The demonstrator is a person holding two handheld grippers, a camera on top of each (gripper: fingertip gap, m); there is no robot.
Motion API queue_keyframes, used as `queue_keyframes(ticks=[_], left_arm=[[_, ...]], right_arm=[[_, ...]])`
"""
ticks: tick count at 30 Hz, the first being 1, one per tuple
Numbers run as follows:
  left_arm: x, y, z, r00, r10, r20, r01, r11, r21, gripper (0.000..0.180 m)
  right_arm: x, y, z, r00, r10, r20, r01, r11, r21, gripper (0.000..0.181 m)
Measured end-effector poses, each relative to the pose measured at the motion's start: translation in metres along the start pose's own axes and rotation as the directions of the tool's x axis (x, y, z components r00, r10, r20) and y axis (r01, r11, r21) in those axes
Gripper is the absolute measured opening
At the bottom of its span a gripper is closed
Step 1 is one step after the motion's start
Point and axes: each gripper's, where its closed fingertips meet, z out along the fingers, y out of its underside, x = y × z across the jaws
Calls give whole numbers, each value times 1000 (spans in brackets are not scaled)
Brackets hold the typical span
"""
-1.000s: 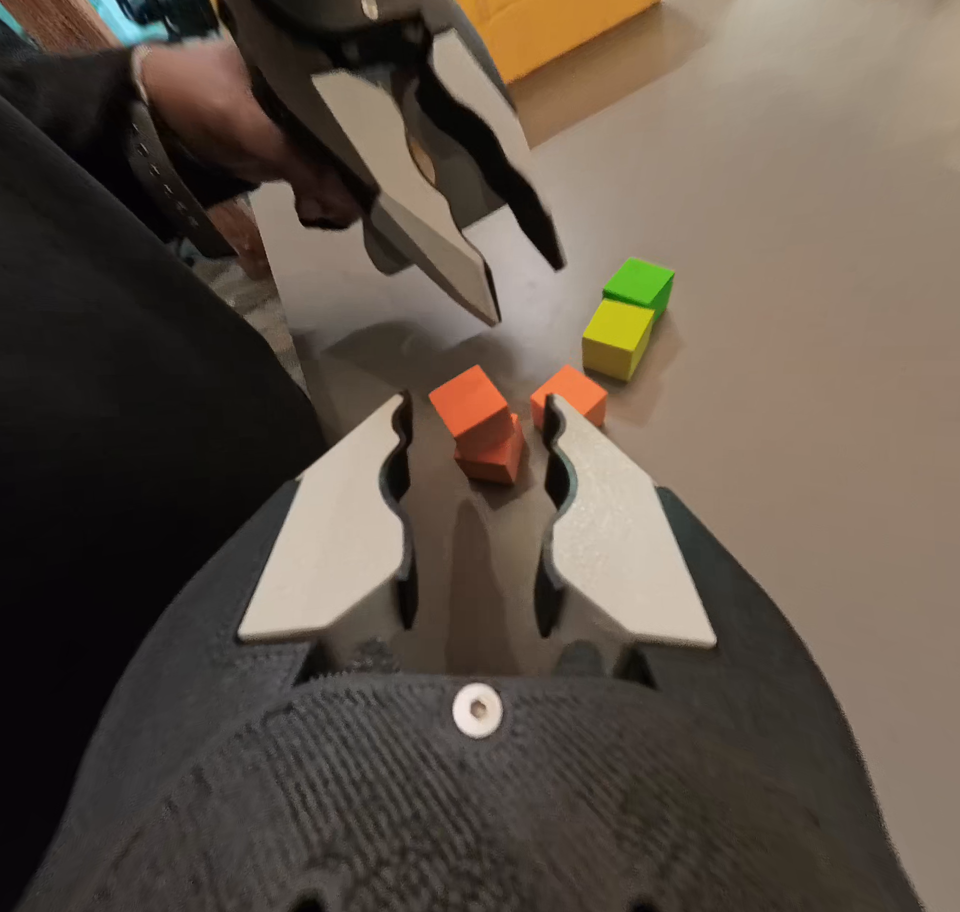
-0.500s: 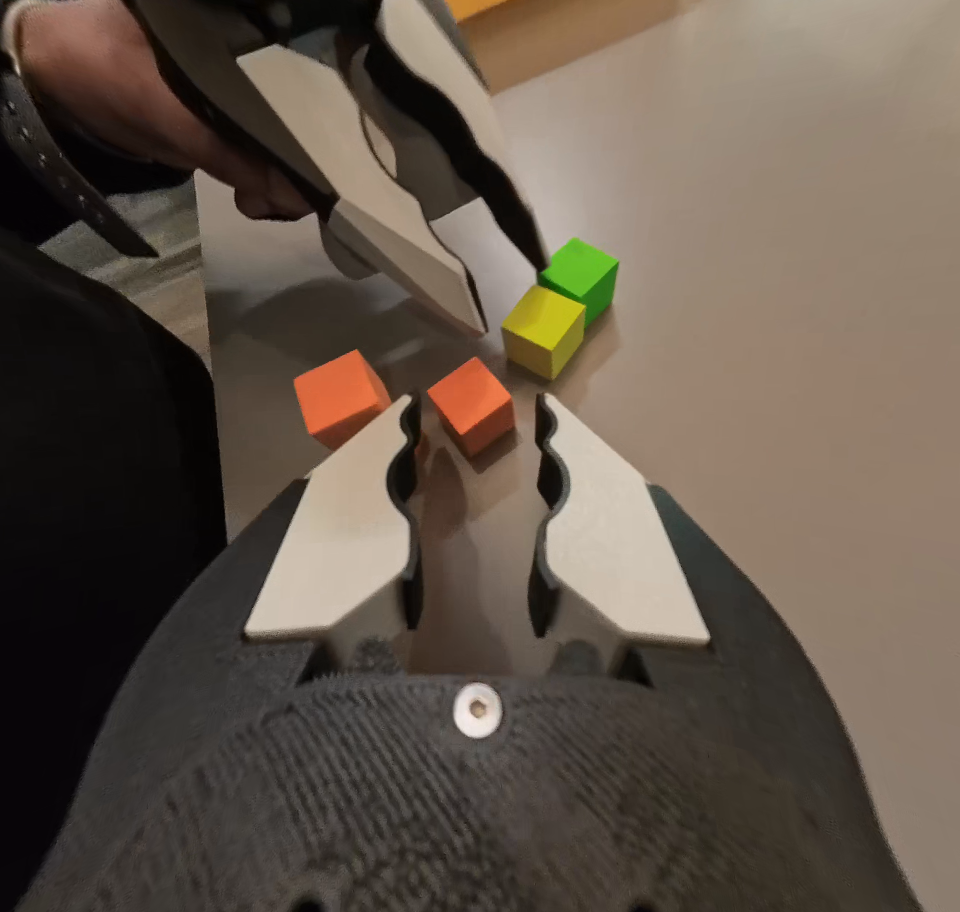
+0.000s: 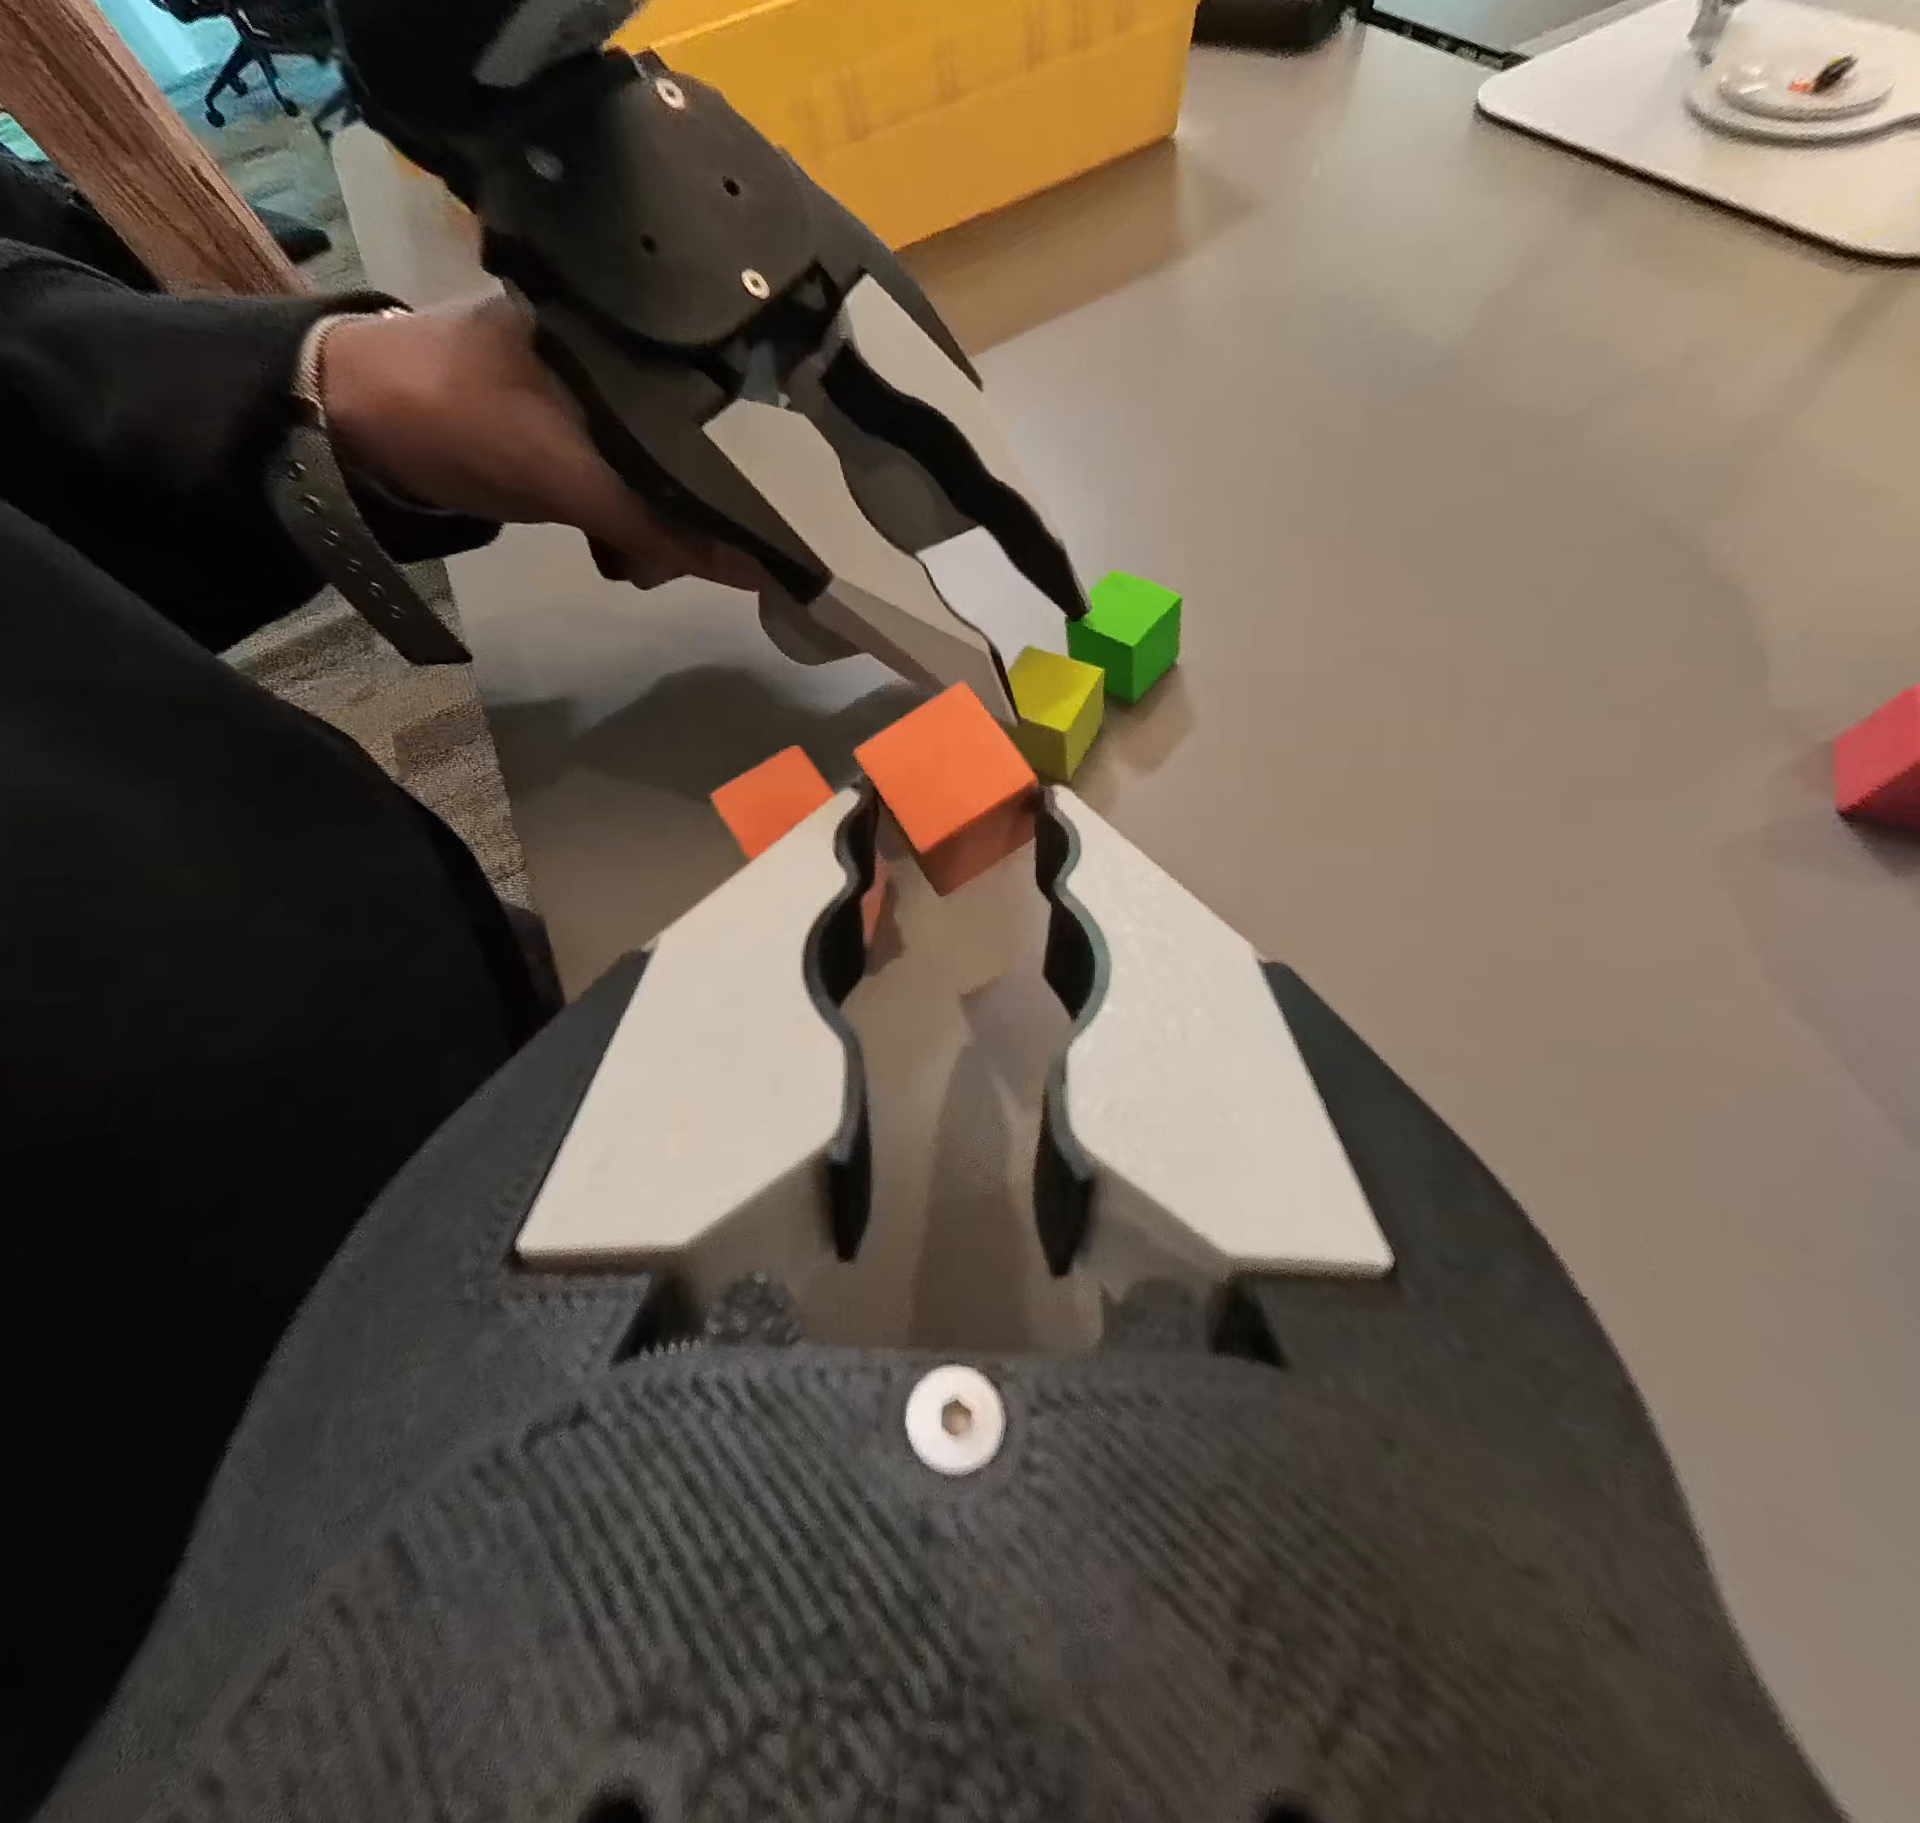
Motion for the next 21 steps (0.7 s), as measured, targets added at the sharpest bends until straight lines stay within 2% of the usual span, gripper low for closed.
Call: queue_keyframes(ticks=[9,13,21], left_arm=[[6,3,-2,998,61,33,-60,998,-17,40],[8,-2,-8,998,47,30,-48,999,23,36],[12,6,-1,999,42,10,-42,999,-5,38]], right_arm=[[-30,-6,7,997,7,79,-9,1000,26,29],[-40,-4,17,994,-21,107,21,1000,3,29],[-43,5,24,992,-18,129,23,999,-31,34]])
